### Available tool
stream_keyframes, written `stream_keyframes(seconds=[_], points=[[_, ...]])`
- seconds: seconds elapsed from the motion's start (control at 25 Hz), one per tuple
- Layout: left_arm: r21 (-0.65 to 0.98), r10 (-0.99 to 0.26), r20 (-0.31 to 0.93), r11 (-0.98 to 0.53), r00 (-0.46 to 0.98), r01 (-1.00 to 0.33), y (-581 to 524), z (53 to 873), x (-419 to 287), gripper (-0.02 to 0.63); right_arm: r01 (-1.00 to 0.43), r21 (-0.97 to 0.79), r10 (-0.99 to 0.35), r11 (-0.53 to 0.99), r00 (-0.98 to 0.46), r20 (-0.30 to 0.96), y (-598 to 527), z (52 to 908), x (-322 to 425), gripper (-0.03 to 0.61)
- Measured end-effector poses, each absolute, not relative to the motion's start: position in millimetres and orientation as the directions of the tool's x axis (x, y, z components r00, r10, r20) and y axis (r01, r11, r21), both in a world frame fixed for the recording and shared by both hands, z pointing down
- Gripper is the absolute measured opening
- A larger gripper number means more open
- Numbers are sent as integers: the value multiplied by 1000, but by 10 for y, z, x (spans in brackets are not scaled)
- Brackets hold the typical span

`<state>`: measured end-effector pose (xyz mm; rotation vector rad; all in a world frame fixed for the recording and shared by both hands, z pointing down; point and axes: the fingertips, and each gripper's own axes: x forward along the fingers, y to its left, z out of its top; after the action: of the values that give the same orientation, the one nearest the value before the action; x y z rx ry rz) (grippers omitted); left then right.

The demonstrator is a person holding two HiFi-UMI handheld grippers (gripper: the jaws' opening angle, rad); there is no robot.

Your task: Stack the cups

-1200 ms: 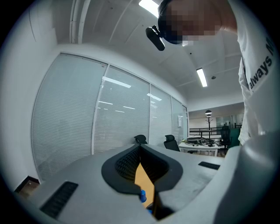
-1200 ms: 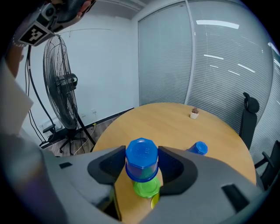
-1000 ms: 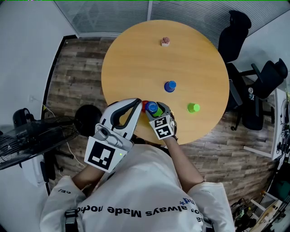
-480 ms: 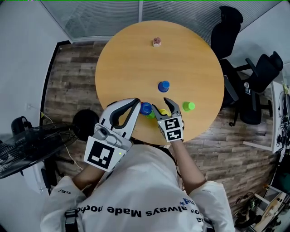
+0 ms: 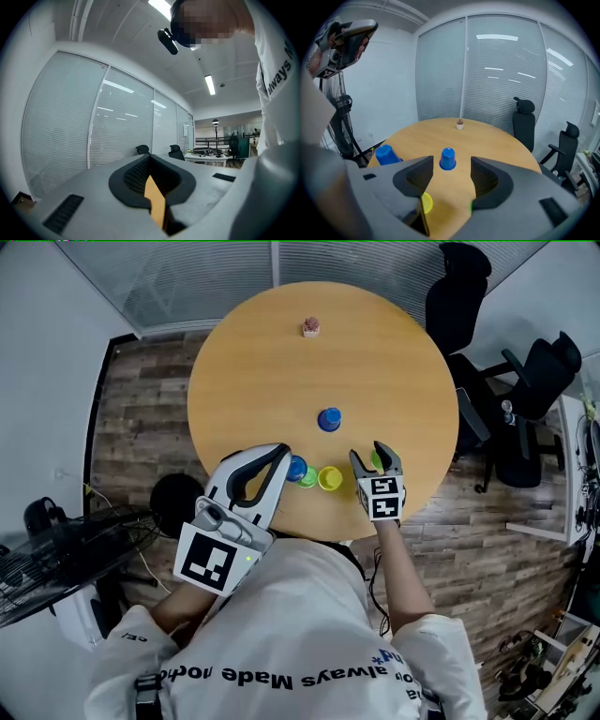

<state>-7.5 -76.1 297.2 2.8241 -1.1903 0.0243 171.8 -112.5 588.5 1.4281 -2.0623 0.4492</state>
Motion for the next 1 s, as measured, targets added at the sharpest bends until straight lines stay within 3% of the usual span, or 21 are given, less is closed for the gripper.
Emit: stream_keyframes(seconds=[0.36,1.0], points=[[65,-716,57,-693,696,-718,-857,3030,-46,25,-972,78,-695,224,-103,712,-1062,6484,2557,261],[60,-724,85,-682,684,-729,-1034,3064,46,25,-986,18,-580,168,-84,810,-1019,7190,2909,265]])
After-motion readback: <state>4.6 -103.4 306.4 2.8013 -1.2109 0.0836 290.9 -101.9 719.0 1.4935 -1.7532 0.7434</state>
